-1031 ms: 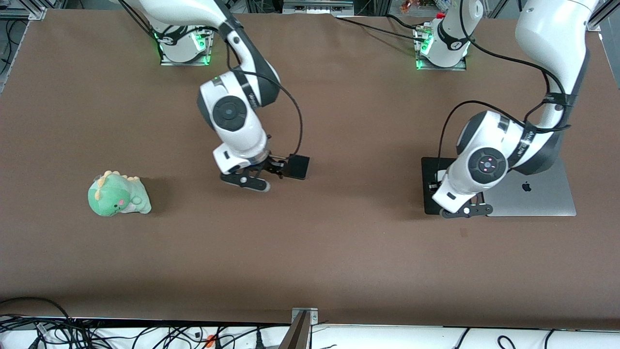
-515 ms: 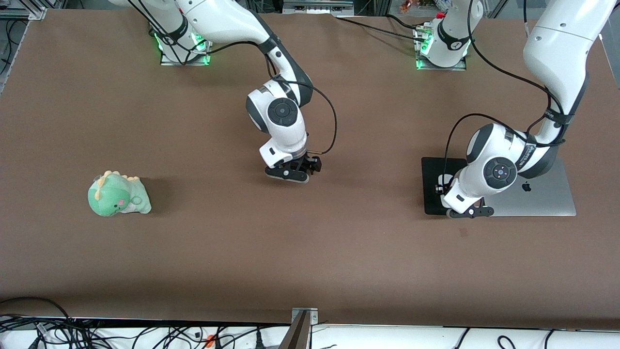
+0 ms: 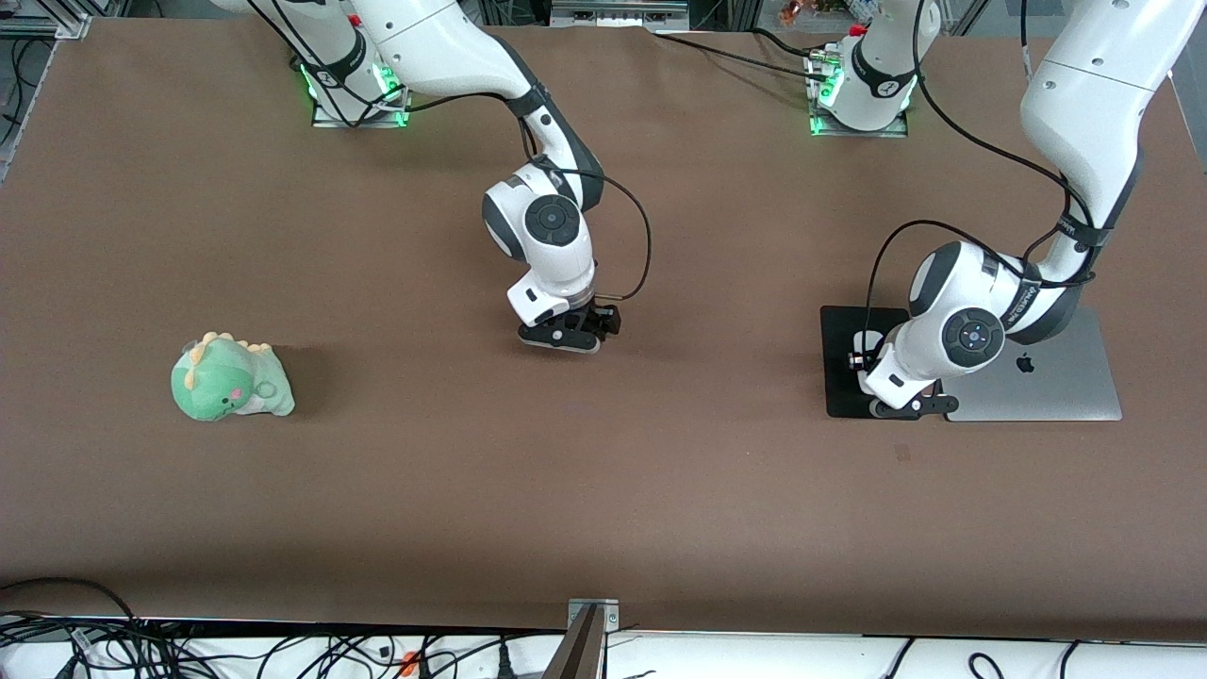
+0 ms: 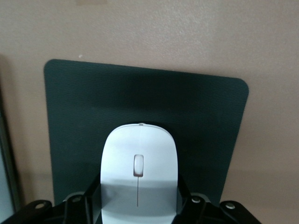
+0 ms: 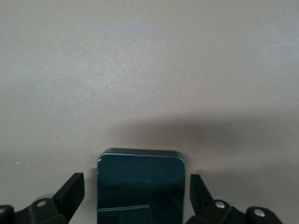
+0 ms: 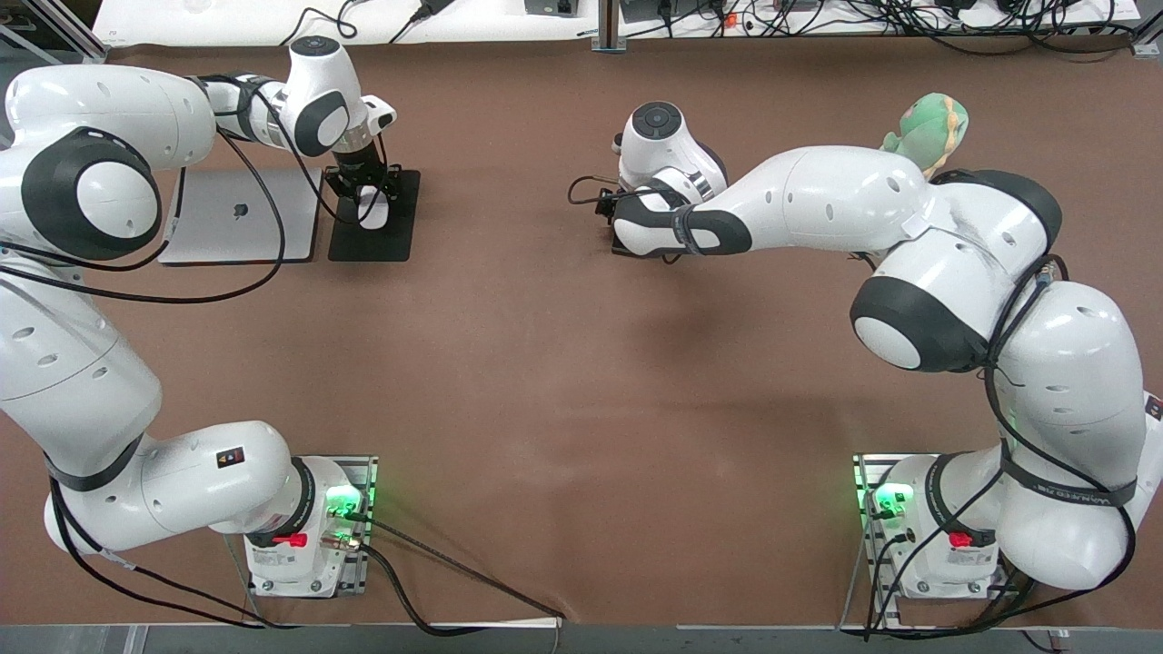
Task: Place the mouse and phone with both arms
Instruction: 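Grasp the black phone with the right gripper while the left lowers the mouse, then release the mouse on the pad while the right gripper carries the phone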
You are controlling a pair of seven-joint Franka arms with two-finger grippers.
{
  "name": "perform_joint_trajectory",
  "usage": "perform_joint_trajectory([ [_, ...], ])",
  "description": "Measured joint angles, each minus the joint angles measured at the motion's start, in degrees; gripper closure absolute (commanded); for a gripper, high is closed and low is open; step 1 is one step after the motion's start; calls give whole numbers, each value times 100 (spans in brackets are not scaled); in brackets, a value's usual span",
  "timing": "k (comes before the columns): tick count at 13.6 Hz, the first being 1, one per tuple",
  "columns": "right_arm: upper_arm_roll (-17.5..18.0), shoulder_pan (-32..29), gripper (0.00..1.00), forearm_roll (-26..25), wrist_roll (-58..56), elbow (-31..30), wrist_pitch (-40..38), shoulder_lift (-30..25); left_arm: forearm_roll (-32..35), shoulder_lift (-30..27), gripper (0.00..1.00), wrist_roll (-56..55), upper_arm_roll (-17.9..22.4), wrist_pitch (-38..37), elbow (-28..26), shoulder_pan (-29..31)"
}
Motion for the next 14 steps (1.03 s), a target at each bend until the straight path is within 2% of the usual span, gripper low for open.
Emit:
perform_joint_trajectory([
  [2,0,24,1,-12,0,-49,118,34,0,0,55,0,1,67,-66,19],
  [4,0,34,37,-14,0,-95,222,66,2,0,55,6,3,97,-97,86],
  [6,-17,40,47,-37,0,-96,205,50,3,0,54,13,2,108,-110,119],
  [7,-17,47,55,-37,0,-96,189,8,3,0,50,14,2,110,-115,124],
  [8,-20,47,61,-38,-2,-97,177,21,3,0,39,14,2,113,-119,124],
  [9,-25,47,65,-38,-8,-83,127,30,3,0,7,14,2,116,-124,124],
  [10,-41,46,68,-38,-22,-35,-62,30,3,0,0,14,2,118,-126,125],
  [14,-144,-257,71,-37,-618,754,-1519,11,3,-14,0,4,2,150,-113,132],
])
